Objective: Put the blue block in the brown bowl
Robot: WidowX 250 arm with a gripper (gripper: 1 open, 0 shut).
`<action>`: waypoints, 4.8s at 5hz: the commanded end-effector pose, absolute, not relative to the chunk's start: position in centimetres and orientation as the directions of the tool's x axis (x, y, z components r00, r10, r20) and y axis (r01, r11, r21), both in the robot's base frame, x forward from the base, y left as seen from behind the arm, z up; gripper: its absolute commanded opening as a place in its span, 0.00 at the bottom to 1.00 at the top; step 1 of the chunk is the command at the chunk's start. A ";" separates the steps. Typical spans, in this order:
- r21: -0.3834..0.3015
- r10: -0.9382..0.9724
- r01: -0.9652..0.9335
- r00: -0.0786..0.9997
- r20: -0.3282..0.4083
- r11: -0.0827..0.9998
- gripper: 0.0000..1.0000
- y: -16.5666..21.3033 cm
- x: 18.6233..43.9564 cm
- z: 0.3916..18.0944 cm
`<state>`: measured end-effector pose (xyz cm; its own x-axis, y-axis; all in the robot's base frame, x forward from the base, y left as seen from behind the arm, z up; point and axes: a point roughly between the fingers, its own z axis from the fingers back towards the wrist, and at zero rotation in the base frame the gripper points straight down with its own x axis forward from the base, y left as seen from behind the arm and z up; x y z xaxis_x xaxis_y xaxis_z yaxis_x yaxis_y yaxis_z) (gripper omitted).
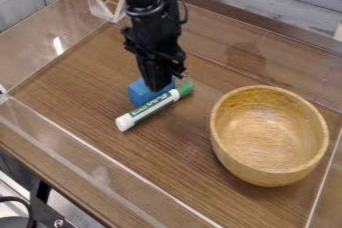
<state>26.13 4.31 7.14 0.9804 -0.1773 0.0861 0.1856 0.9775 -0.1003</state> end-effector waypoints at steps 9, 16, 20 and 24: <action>-0.073 -0.232 0.243 0.963 0.138 0.967 0.00 5.9 29.5 8.0; -0.074 -0.283 0.296 0.948 0.147 0.952 0.00 5.9 30.7 8.9; -0.076 -0.299 0.312 0.943 0.144 0.947 1.00 6.1 30.8 8.7; -0.073 -0.310 0.322 0.941 0.136 0.944 1.00 7.3 31.1 6.3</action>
